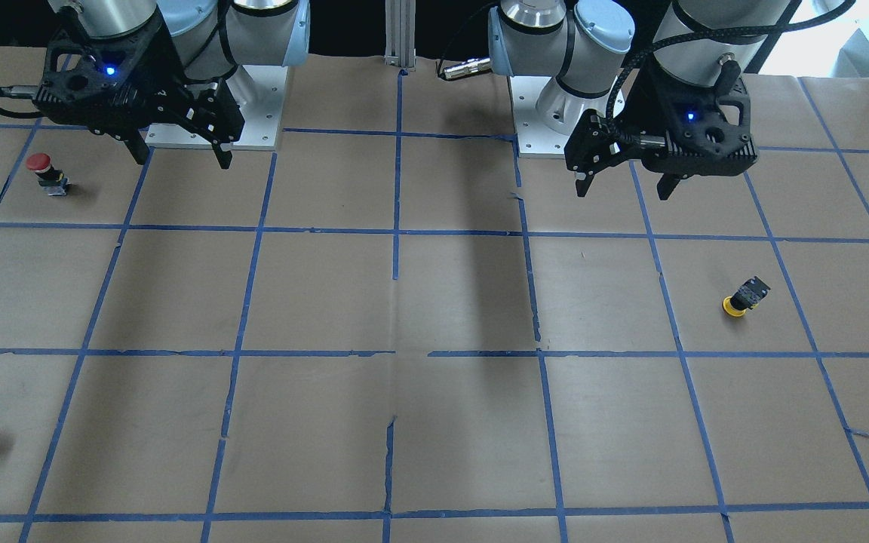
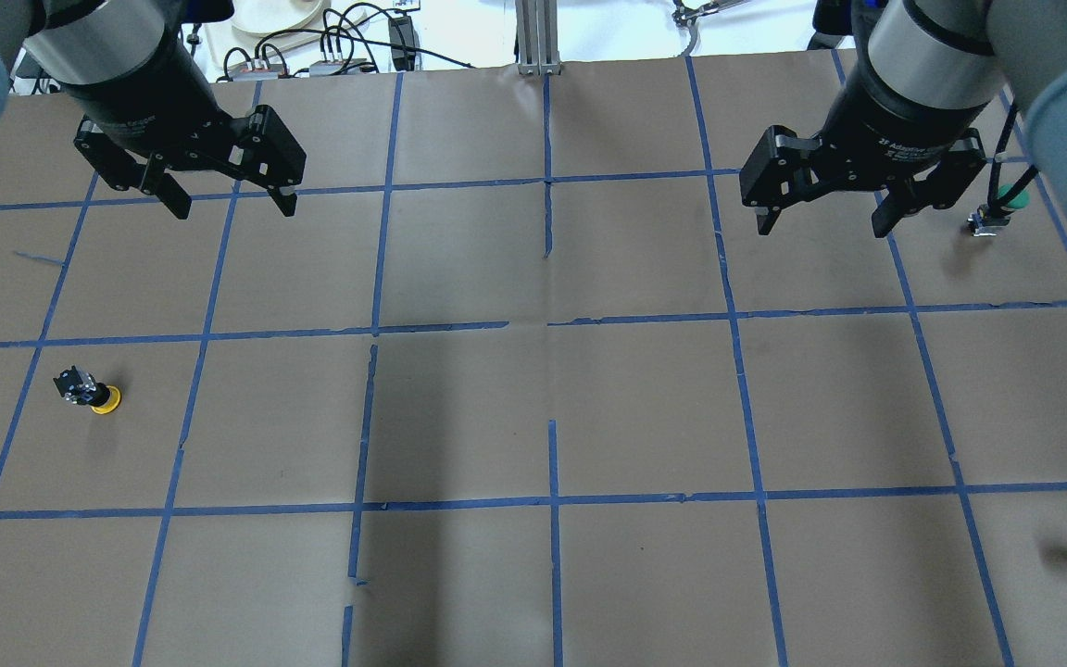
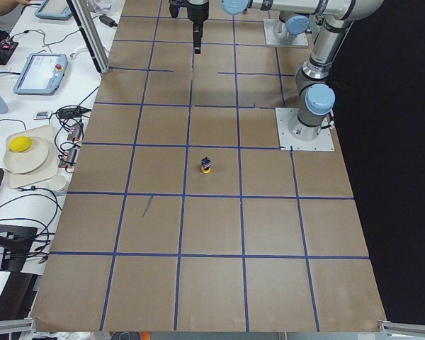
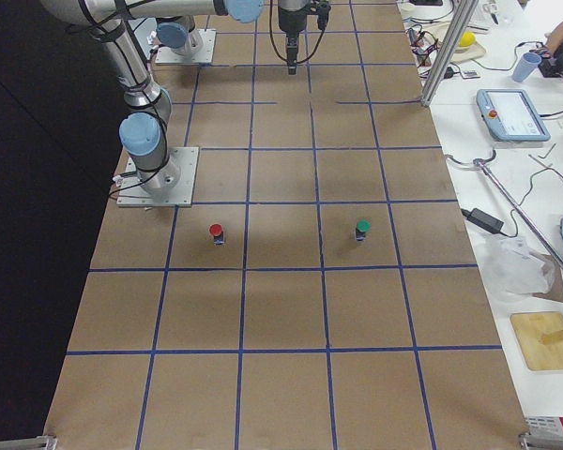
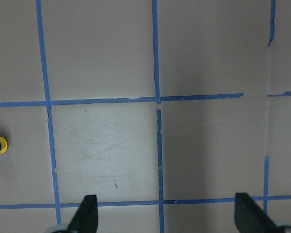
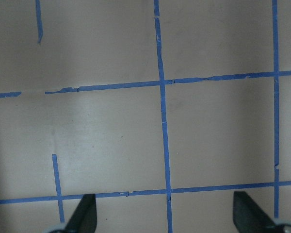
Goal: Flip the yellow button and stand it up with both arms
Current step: 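Move the left gripper down toward the yellow-capped button lying on the table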
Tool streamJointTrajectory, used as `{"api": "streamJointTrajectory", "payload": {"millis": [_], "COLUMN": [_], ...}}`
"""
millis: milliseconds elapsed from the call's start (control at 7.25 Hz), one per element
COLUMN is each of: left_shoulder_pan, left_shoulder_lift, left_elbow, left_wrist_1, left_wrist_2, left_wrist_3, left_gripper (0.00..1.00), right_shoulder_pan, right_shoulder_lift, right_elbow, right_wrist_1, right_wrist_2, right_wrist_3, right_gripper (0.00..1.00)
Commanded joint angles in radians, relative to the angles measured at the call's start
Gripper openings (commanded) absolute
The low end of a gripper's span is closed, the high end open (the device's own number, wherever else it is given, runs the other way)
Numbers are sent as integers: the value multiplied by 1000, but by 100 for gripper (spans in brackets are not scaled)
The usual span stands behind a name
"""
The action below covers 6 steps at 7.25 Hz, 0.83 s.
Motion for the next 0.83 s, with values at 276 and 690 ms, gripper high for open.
{"api": "streamJointTrajectory", "payload": {"millis": [276,690], "left_shoulder_pan": [37,242], "left_shoulder_lift": [19,44], "left_elbow": [-51,-164], "left_wrist_1": [-9,-1], "left_wrist_2": [9,41], "left_wrist_3": [205,527], "left_gripper": [100,100], "right_shoulder_pan": [-1,-1], "right_shoulder_lift": [0,3], "right_elbow": [0,0], "right_wrist_1": [0,-3], "right_wrist_2": [-2,3], "right_wrist_3": [-1,1], "right_gripper": [100,100]}}
